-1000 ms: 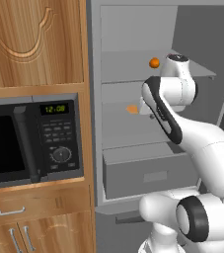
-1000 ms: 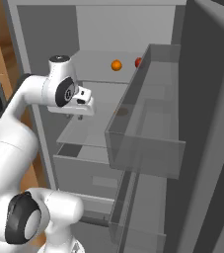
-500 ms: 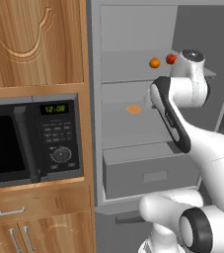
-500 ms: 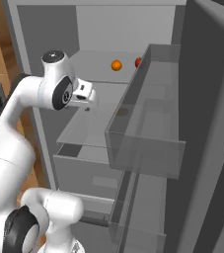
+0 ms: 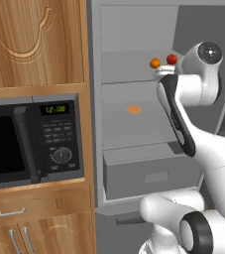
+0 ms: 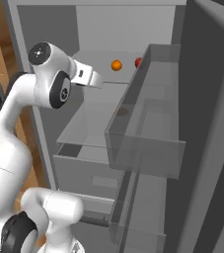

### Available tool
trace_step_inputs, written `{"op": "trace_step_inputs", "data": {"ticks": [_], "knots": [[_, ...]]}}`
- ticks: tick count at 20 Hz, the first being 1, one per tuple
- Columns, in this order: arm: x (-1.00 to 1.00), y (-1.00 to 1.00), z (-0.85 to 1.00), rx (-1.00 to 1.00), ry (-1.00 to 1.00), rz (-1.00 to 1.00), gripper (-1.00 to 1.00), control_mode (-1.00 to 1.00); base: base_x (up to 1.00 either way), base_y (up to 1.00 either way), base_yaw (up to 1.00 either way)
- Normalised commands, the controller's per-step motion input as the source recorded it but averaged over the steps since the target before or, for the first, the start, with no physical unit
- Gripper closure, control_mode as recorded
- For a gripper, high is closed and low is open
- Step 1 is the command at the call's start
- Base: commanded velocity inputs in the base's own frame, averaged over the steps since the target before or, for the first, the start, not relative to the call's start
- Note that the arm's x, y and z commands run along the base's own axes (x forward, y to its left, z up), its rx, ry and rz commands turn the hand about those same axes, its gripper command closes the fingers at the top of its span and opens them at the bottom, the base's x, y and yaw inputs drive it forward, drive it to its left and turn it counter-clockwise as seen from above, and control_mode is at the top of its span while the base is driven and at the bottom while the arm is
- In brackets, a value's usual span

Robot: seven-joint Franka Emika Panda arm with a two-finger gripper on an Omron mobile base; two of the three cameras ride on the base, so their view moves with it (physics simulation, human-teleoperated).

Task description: Pick the tangerine and apple from the fridge and place them on the plate next to the blender to make a fruit smoothie.

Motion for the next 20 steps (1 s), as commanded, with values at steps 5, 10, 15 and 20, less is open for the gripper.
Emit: {"op": "trace_step_inputs", "data": {"ticks": [5,10,15,20], "knots": [[0.97,-0.12,0.32,0.05,-0.16,-0.16,-1.0,-1.0,0.0,0.0,0.0],[1.0,-0.18,0.15,0.09,0.09,-0.02,-1.0,-1.0,0.0,0.0,0.0],[0.63,-0.15,-0.01,0.02,0.2,0.0,-1.0,-1.0,0.0,0.0,0.0],[0.49,-0.04,-0.3,0.0,0.03,0.0,-1.0,-1.0,0.0,0.0,0.0]]}}
